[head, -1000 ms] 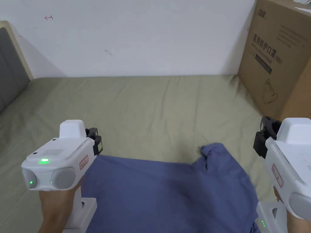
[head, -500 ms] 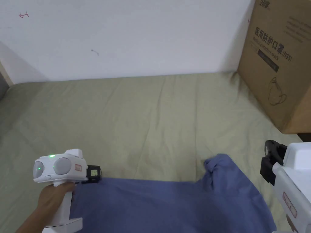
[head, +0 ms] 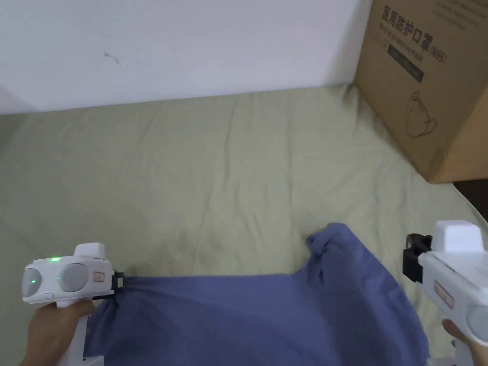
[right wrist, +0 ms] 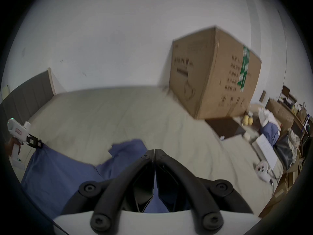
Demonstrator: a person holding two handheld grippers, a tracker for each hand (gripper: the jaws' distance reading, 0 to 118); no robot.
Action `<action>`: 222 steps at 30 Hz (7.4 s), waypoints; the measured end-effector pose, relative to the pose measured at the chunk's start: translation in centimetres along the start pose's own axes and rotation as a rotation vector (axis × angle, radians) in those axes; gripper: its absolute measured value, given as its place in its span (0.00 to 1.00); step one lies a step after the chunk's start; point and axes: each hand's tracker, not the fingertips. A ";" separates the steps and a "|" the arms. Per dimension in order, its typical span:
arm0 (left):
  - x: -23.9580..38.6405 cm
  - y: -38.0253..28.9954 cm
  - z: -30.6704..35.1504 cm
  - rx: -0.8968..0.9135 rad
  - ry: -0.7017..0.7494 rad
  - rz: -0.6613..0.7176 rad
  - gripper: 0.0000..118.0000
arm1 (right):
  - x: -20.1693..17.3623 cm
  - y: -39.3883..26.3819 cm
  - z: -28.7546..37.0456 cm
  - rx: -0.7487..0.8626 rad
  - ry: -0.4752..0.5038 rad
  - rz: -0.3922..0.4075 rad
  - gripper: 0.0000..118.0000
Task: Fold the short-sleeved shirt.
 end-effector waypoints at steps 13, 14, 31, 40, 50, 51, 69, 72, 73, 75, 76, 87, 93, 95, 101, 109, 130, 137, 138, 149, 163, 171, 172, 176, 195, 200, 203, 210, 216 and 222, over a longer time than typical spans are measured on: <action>-1.2 -2.3 9.2 0.180 -0.100 0.032 0.00 | 0.5 -5.6 -13.5 -0.410 -0.061 -0.036 0.51; -1.3 -2.5 9.4 0.180 -0.100 0.037 0.00 | 0.1 -5.8 -13.4 -0.403 -0.045 -0.031 0.46; -4.8 -2.3 18.5 0.370 -0.095 0.154 0.00 | -1.3 6.6 4.1 0.130 0.117 0.092 0.02; -7.3 7.0 32.8 0.658 -0.010 0.123 0.00 | -2.9 20.3 12.2 0.446 0.161 0.074 0.02; -8.0 16.9 40.8 0.829 0.039 0.098 0.00 | -2.6 32.4 16.1 0.670 0.172 -0.006 0.02; -8.0 17.6 41.0 0.837 0.037 0.104 0.00 | -2.6 33.1 16.3 0.683 0.173 -0.013 0.02; -5.6 17.6 24.8 0.731 0.044 0.134 0.00 | -2.0 27.3 1.7 0.514 0.164 -0.001 0.02; -5.5 15.0 21.2 0.655 0.028 0.141 0.00 | -2.7 23.2 0.1 0.447 0.172 -0.009 0.02; -5.3 14.3 20.2 0.641 0.024 0.136 0.00 | -2.7 21.9 -0.4 0.425 0.174 -0.016 0.02; -5.3 11.7 18.6 0.604 0.016 0.139 0.00 | -3.0 18.9 -0.4 0.378 0.185 -0.020 0.02; -5.4 10.4 18.1 0.580 0.013 0.137 0.00 | -3.0 17.5 -0.5 0.368 0.189 -0.023 0.02; -7.8 -9.4 16.8 0.360 0.009 0.087 0.00 | -1.2 -0.2 6.7 0.172 0.257 -0.075 0.02; -7.5 -19.0 18.9 0.272 0.013 0.122 0.00 | -0.8 -7.6 12.0 0.080 0.289 -0.063 0.02; -7.6 -21.7 19.1 0.247 0.019 0.127 0.00 | -0.4 -9.6 13.0 0.043 0.283 -0.050 0.02; -8.1 -27.3 18.1 0.177 0.030 0.160 0.00 | 0.5 -15.3 14.4 -0.071 0.261 -0.078 0.02; -7.2 -29.6 16.9 0.083 0.047 0.158 0.00 | 1.0 -20.6 11.2 -0.292 0.173 -0.148 0.02; 0.8 -18.0 30.5 0.704 0.029 0.073 0.87 | -5.0 -2.8 21.4 0.320 0.133 -0.050 0.77; 3.2 -17.0 31.3 0.881 0.052 0.061 0.42 | -7.4 -1.6 24.3 0.495 0.067 0.034 0.62; 3.5 -17.1 31.1 0.879 0.056 0.060 0.17 | -7.7 -1.7 24.4 0.505 0.075 0.050 0.40; 0.0 -19.8 26.9 0.552 0.020 0.014 0.00 | -7.5 -2.6 23.4 0.449 0.095 0.048 0.00; -7.8 -27.4 18.5 0.088 0.046 0.139 0.89 | -7.2 -3.8 22.3 0.403 0.110 0.085 0.00; -7.2 -28.9 15.1 0.005 0.079 0.104 0.38 | -6.2 -5.4 22.0 0.354 0.092 0.091 0.00; -7.3 -29.0 15.0 -0.005 0.031 0.138 0.27 | -6.0 -5.6 21.9 0.345 0.087 0.088 0.00; -6.3 -28.5 16.5 0.038 0.031 0.155 0.03 | -4.6 -7.3 20.9 0.246 0.066 0.065 0.00; -7.0 -28.0 17.7 0.096 0.029 0.134 0.03 | -3.7 -19.8 11.2 -0.288 0.118 0.013 0.01; -7.6 -26.9 18.9 0.129 0.016 0.154 0.03 | -3.2 -16.7 13.2 -0.163 0.138 -0.018 0.01; -7.6 -24.9 20.5 0.174 0.000 0.171 0.03 | -3.0 -13.5 13.7 -0.073 0.145 -0.021 0.01; -8.1 -18.0 20.0 0.259 -0.003 0.151 0.03 | -3.5 -7.4 9.9 0.002 0.131 -0.007 0.01; -7.8 -12.3 14.3 0.201 0.020 0.137 0.03 | -4.2 -6.2 2.8 -0.079 0.082 0.012 0.01; -6.5 -10.1 8.2 0.053 0.053 0.145 0.03 | -4.6 -7.1 -4.0 -0.202 0.048 0.009 0.01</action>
